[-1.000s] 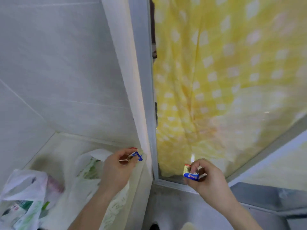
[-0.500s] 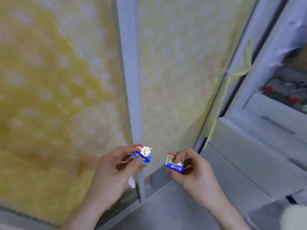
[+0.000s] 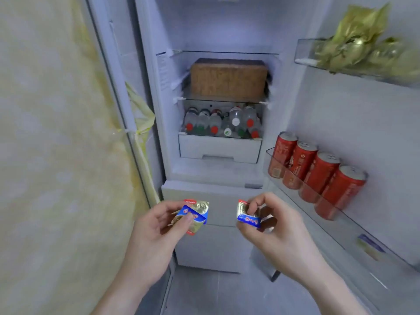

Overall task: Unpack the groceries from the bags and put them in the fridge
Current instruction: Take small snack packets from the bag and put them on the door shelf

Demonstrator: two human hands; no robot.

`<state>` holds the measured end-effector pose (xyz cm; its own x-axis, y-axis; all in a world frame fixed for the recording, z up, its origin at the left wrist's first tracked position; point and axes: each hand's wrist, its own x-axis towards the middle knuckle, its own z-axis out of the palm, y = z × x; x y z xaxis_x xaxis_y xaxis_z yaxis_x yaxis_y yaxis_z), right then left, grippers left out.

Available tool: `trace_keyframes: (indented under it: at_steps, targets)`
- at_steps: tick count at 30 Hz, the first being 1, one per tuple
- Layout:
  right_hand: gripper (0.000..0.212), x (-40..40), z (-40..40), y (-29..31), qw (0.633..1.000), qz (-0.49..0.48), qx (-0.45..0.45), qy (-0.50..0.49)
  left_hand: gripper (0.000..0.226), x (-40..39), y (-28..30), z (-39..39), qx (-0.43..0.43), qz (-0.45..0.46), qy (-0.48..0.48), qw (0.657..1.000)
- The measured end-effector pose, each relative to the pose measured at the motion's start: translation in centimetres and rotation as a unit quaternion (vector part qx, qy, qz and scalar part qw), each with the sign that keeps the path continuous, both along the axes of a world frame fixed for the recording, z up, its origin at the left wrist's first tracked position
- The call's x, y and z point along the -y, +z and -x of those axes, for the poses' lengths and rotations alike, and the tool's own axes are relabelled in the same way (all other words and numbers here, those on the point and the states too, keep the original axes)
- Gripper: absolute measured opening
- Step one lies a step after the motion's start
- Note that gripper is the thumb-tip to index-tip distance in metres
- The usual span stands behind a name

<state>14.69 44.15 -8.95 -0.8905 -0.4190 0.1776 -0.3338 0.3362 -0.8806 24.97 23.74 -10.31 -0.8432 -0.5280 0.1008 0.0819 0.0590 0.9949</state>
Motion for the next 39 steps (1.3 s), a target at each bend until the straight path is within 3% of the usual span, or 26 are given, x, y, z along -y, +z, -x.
trace_keyframes:
  at_steps: [11,17,26,34,39]
  targets:
    - [0.024,-6.1,2.0,2.6,0.960,-0.009,-0.039,-0.277,0.016,-1.8,0.5,12.8,0.010,-0.040,-0.235,0.971]
    - [0.021,-11.4,3.5,4.6,0.926,-0.078,-0.035,-0.369,0.017,-4.3,0.6,16.5,0.002,-0.034,-0.283,0.958]
    - [0.016,-14.8,7.0,3.8,0.910,-0.232,0.048,-0.341,0.032,-7.2,-0.6,19.4,-0.014,-0.060,-0.324,0.944]
    - [0.014,-15.7,10.9,2.7,0.885,-0.359,0.140,-0.261,0.029,-8.7,-0.4,22.2,0.010,-0.046,-0.379,0.924]
    - [0.013,-15.6,12.7,1.2,0.868,-0.420,0.130,-0.232,0.028,-9.0,-0.3,23.4,0.016,-0.044,-0.397,0.917]
